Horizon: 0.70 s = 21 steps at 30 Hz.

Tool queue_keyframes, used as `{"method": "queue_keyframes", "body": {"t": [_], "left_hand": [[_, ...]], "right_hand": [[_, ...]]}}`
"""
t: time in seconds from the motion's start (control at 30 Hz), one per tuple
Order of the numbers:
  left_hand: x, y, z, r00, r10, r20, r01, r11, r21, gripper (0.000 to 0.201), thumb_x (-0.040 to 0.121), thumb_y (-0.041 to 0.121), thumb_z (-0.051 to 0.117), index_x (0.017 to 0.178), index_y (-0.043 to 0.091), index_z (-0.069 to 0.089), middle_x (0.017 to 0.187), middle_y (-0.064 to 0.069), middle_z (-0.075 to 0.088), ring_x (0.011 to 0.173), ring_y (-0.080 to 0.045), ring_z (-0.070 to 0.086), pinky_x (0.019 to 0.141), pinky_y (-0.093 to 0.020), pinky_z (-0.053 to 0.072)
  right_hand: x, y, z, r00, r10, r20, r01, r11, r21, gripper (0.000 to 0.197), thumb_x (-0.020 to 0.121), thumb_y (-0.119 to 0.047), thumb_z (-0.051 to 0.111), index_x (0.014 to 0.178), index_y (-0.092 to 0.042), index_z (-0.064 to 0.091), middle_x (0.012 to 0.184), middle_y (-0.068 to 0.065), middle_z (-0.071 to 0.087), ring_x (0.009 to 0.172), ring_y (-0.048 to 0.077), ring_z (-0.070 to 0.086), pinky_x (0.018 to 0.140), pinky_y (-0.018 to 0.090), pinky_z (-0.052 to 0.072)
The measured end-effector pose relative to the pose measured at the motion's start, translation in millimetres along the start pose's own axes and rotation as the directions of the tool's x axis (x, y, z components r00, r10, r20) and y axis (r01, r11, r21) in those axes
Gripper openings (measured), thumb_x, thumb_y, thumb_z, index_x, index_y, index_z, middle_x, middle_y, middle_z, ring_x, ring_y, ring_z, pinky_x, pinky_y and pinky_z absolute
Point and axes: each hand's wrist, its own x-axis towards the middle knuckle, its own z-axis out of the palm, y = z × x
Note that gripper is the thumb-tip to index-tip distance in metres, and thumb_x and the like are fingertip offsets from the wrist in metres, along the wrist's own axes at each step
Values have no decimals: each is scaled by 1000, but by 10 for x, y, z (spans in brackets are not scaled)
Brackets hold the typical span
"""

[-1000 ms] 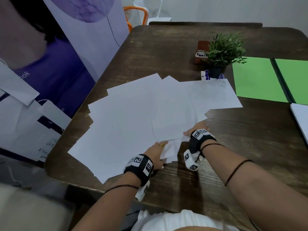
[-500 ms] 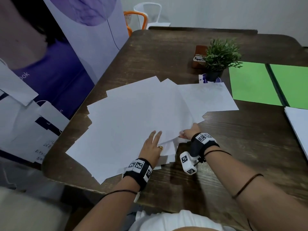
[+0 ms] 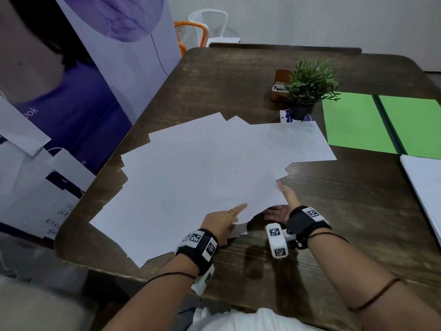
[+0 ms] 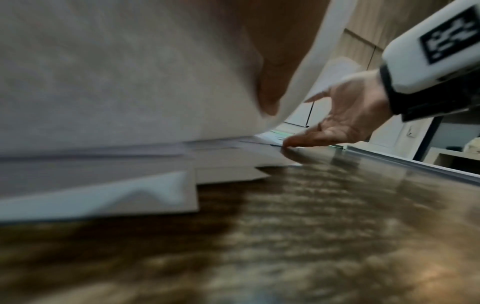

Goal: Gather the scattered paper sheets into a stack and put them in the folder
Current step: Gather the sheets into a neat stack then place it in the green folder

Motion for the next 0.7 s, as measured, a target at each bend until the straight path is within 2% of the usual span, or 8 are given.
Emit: {"method": "queue_keyframes", "body": {"t": [0.17,0.23,0.3,0.4,0.47,0.53,0.63,0.7], "left_hand": [[-37,-20,66,987,154,38,-149,982,-117,31,91,27,59,122,27,62,125,7,62,117,-14,56,96,-24,42],[-51,-36,84,986,109,128,-83,978,-192,48,81,48,66,124,29,59,122,8,63,114,-11,57,96,-27,43],[-97,-55,68,972,106,211,-57,973,-225,80,66,75,58,133,31,49,126,9,59,116,-9,54,99,-29,42],[-183,-160,1,977,92,190,-53,978,-203,95,63,86,30,139,30,40,136,5,48,123,-11,45,102,-32,37],[-176,-282,3,992,-20,125,46,976,-214,90,72,84,30,139,25,40,143,2,40,131,-13,36,106,-31,30],[-79,-411,52,976,-219,-4,212,951,-226,67,88,60,43,141,19,39,149,-2,32,136,-17,27,110,-29,23],[164,-540,12,849,-507,-151,432,828,-357,49,95,27,51,139,11,39,150,-10,28,137,-26,26,110,-28,20],[296,-598,-65,777,-624,-80,569,752,-334,61,91,26,56,145,17,28,156,-12,11,143,-32,10,115,-39,17]], "right_hand": [[34,35,-30,997,78,-6,-78,973,-217,63,70,-34,78,124,-11,57,123,16,61,110,34,60,83,43,54],[-28,44,56,987,70,-146,-130,882,-454,63,77,-33,74,132,-9,50,136,16,50,122,32,51,99,37,46],[-11,81,69,957,-144,-253,-34,807,-589,49,96,-36,49,137,-8,45,145,11,41,132,26,40,106,26,34],[-74,56,48,936,-249,-249,57,804,-592,40,100,-25,42,132,-2,48,139,11,48,130,24,44,95,19,38],[-42,104,-97,901,-336,-274,118,798,-590,33,87,-7,63,118,2,58,122,14,61,112,28,58,81,22,45],[-39,66,-201,854,-375,-361,143,836,-529,33,78,0,71,109,3,62,111,17,65,98,30,62,79,29,48],[-32,-110,-261,822,-399,-406,153,842,-517,33,78,-1,71,109,4,61,108,17,65,87,27,59,76,30,47],[32,-221,-269,832,-367,-416,93,831,-548,36,85,-14,66,116,3,58,120,16,60,100,27,58,86,29,47]]}}
